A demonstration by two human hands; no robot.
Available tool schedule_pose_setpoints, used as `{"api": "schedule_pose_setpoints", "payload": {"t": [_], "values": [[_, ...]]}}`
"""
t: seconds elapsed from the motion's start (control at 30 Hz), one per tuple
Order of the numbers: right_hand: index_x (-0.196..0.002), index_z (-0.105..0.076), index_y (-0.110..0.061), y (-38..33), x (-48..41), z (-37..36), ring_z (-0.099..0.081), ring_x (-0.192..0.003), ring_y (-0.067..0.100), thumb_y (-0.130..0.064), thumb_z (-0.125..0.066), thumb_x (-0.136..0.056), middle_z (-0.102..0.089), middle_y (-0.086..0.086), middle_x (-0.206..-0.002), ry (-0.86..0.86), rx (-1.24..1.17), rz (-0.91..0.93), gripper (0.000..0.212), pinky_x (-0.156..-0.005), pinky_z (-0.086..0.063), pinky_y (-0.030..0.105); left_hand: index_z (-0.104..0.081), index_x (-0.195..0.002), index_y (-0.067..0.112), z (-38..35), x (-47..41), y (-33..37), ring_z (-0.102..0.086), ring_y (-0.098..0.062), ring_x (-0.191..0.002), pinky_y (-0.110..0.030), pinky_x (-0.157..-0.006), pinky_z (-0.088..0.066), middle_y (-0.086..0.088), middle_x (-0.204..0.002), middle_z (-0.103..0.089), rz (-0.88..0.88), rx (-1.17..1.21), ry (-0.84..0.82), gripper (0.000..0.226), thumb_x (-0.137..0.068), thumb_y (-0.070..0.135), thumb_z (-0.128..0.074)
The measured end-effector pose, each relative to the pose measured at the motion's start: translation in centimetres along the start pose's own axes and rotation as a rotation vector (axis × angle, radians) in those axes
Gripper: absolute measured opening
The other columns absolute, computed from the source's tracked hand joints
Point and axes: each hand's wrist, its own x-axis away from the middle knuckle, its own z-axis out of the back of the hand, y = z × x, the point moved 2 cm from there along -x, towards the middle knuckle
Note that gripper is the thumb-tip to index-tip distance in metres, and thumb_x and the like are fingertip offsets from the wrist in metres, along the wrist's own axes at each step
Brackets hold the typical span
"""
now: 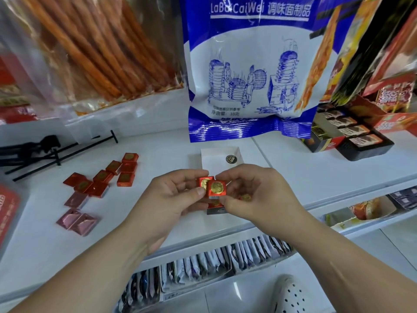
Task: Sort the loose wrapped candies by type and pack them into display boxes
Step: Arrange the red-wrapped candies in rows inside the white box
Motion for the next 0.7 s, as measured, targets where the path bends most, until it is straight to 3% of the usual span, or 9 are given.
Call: {"api": "schedule_pose_setpoints", "payload": {"t": [0.07,0.17,0.27,0.37,0.53,0.7], "values": [[-0.102,-0.074,-0.017,0.0,-0.2,0.6,-0.069,-0.077,0.017,-0.011,-0.079,-0.071,-0.071,-0.001,-0.085,0.008,0.026,0.018,0.032,-0.072,-0.058,0.031,-0.068,-0.118,0.01,0.1,-0.1,0.1,-0.072,-0.031,-0.091,-0.033,-0.078,-0.06,-0.016,-0.102,-0.074,0.027,-0.005,-0.007,0.036,-0.09,-0.009,-0.055],[-0.102,-0.075,-0.013,-0.2,-0.5,1.5,-0.068,-0.087,0.021,-0.01,-0.078,-0.069,-0.068,-0.001,-0.097,-0.017,0.053,0.098,0.033,-0.075,-0.058,0.033,-0.065,-0.117,0.012,0.7,-0.1,0.7,-0.072,-0.036,-0.087,-0.035,-0.076,-0.061,-0.019,-0.096,-0.073,0.071,-0.035,-0.031,0.038,-0.089,-0.011,-0.056],[-0.102,-0.076,-0.013,-0.3,-0.4,1.4,-0.067,-0.092,0.023,-0.008,-0.078,-0.069,-0.068,0.0,-0.097,-0.087,0.037,0.111,0.033,-0.078,-0.058,0.037,-0.059,-0.101,0.003,1.2,0.1,1.2,-0.072,-0.037,-0.078,-0.035,-0.069,-0.061,-0.025,-0.09,-0.072,0.12,-0.044,-0.046,0.02,-0.086,-0.01,-0.059],[-0.101,-0.077,-0.014,-0.3,-0.2,0.8,-0.067,-0.09,0.022,-0.009,-0.078,-0.07,-0.068,-0.002,-0.094,-0.117,0.033,0.115,0.031,-0.078,-0.057,0.035,-0.063,-0.092,0.0,1.0,0.2,1.2,-0.072,-0.035,-0.076,-0.034,-0.067,-0.061,-0.028,-0.088,-0.071,0.147,-0.064,-0.097,0.008,-0.087,-0.005,-0.059],[-0.102,-0.076,-0.018,-0.4,-0.1,0.5,-0.066,-0.094,0.022,-0.007,-0.079,-0.073,-0.069,-0.003,-0.097,-0.134,0.017,0.122,0.03,-0.078,-0.057,0.037,-0.074,-0.093,0.004,0.5,0.3,0.8,-0.072,-0.035,-0.078,-0.035,-0.068,-0.062,-0.027,-0.092,-0.072,0.139,-0.03,-0.084,0.016,-0.084,0.004,-0.061],[-0.104,-0.075,-0.024,-0.4,0.1,0.5,-0.069,-0.082,0.019,-0.007,-0.082,-0.075,-0.074,-0.005,-0.096,-0.115,-0.006,0.029,0.035,-0.076,-0.059,0.034,-0.068,-0.088,0.005,0.2,0.1,0.7,-0.072,-0.037,-0.081,-0.034,-0.065,-0.061,-0.027,-0.093,-0.071,0.134,0.033,-0.059,0.014,-0.077,0.013,-0.065]]}}
